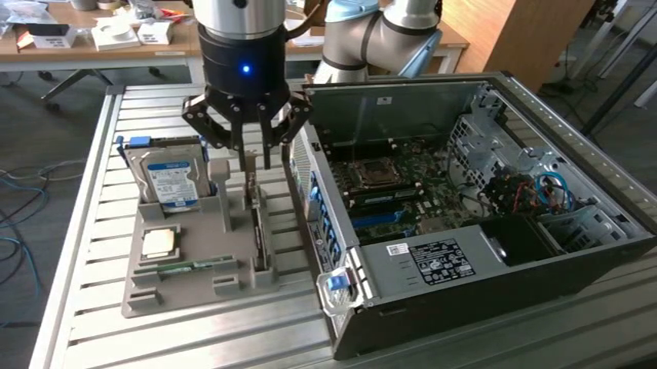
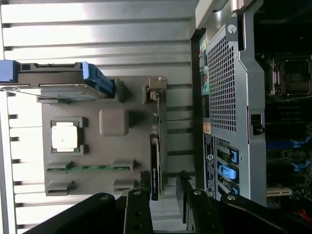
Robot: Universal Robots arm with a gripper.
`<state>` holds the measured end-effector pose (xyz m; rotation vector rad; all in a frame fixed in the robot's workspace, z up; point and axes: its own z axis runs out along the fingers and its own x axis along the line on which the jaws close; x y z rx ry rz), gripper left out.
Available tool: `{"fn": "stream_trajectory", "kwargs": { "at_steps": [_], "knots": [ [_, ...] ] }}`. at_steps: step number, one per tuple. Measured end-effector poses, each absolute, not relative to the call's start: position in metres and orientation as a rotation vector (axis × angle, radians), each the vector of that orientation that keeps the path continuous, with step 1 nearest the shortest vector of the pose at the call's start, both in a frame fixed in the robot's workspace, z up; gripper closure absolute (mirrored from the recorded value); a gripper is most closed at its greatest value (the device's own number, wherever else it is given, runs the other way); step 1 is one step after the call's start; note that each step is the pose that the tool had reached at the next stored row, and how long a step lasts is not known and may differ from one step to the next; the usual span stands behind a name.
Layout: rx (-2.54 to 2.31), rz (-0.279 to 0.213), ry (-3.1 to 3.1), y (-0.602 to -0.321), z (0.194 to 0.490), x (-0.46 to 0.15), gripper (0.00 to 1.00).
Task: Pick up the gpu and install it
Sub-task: 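Pick up the gpu and move the gpu toward the slot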
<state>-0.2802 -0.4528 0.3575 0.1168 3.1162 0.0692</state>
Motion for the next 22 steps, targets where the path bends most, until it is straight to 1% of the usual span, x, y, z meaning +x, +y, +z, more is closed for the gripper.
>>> {"fn": "stream_trajectory", "kwargs": {
  "at_steps": [9,11,12,22],
  "knots": [
    [0.117,0.069,3.116,-0.453,0.354,-0.28,0.64],
    [0.117,0.069,3.116,-0.453,0.354,-0.28,0.63],
    [0.117,0.069,3.116,-0.453,0.354,-0.28,0.57],
    [0.117,0.07,3.116,-0.453,0.34,-0.28,0.57]
  ]
}}
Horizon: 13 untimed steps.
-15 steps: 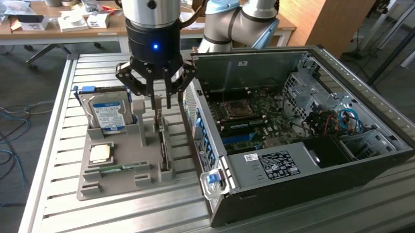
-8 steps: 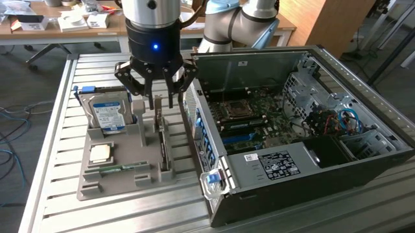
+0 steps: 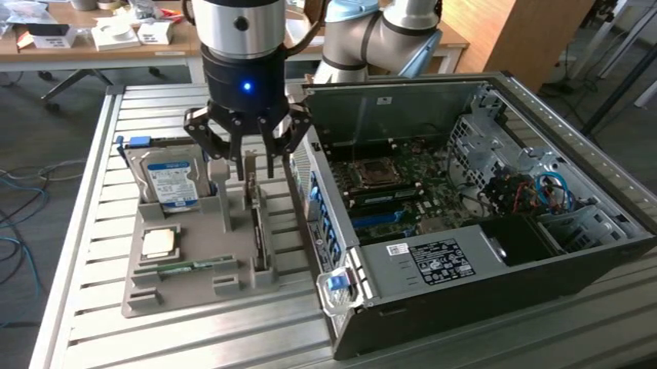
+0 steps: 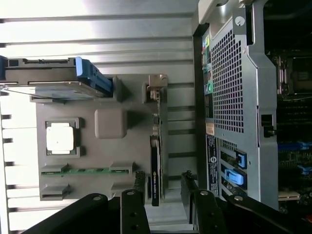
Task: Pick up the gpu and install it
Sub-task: 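Pick up the gpu and move the gpu toward the slot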
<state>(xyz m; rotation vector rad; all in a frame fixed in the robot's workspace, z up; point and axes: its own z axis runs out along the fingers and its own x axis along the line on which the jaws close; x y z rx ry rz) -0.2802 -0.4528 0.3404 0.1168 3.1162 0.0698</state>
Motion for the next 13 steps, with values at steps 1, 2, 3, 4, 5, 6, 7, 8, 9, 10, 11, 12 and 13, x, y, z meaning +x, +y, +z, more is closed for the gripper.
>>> {"fn": "stream_trajectory", "kwargs": {
  "at_steps": [1,2,3,4,5,6,7,8,9,10,11,12,13],
  "knots": [
    [0.117,0.07,3.116,-0.453,0.339,-0.28,0.57],
    [0.117,0.07,3.116,-0.453,0.337,-0.28,0.57],
    [0.117,0.07,3.116,-0.453,0.335,-0.28,0.57],
    [0.117,0.07,3.116,-0.453,0.333,-0.28,0.57],
    [0.117,0.07,3.116,-0.453,0.331,-0.28,0.57],
    [0.117,0.07,3.116,-0.453,0.33,-0.28,0.57],
    [0.117,0.069,3.116,-0.453,0.328,-0.28,0.57],
    [0.117,0.07,3.116,-0.453,0.326,-0.28,0.57],
    [0.117,0.07,3.116,-0.453,0.324,-0.28,0.57],
    [0.117,0.07,3.116,-0.453,0.322,-0.28,0.57],
    [0.117,0.07,3.116,-0.453,0.32,-0.28,0.57],
    [0.117,0.07,3.116,-0.453,0.319,-0.28,0.57],
    [0.117,0.07,3.116,-0.453,0.317,-0.28,0.57]
  ]
}}
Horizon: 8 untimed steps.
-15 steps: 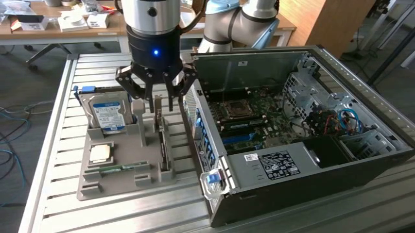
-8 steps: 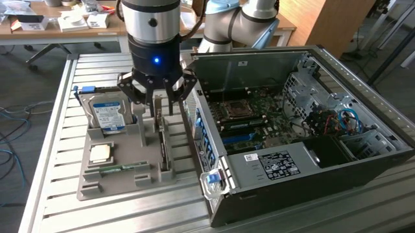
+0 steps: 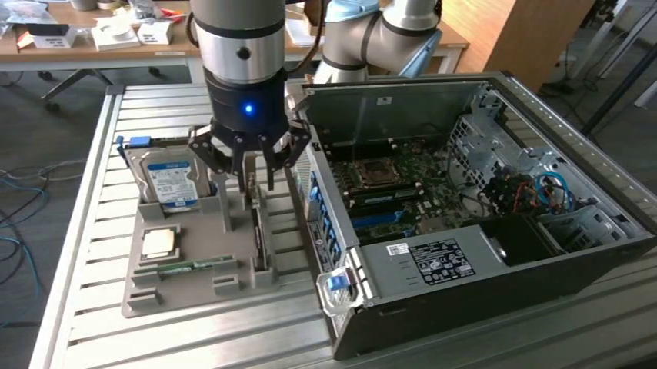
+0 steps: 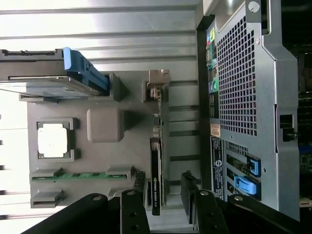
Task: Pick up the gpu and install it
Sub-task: 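Pick up the gpu and move the gpu toward the slot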
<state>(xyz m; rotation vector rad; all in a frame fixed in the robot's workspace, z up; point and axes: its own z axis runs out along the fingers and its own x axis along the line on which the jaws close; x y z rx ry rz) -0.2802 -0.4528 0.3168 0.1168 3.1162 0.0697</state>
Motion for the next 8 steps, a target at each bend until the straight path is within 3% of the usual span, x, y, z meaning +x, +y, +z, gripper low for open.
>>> {"fn": "stream_trajectory", "kwargs": {
  "at_steps": [8],
  "knots": [
    [0.117,0.07,3.116,-0.453,0.302,-0.28,0.57]
  ]
}}
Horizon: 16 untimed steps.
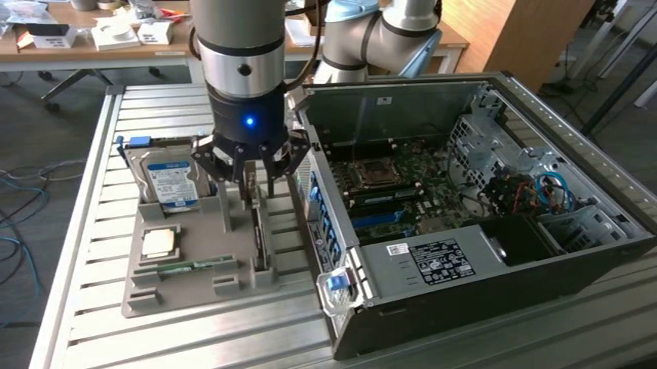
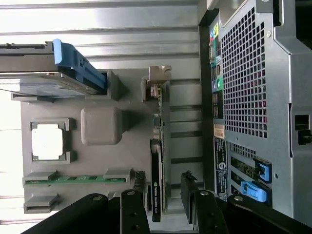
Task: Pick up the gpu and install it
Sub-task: 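Pick up the gpu and move the gpu toward the slot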
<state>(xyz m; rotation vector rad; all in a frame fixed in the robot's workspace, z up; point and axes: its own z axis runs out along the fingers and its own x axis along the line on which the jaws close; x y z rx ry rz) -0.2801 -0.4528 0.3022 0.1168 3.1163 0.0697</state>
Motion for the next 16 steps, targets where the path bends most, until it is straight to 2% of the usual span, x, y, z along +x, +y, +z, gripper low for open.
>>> {"fn": "stream_trajectory", "kwargs": {
  "at_steps": [16],
  "knots": [
    [0.117,0.069,3.117,-0.453,0.278,-0.28,0.57]
  ]
}}
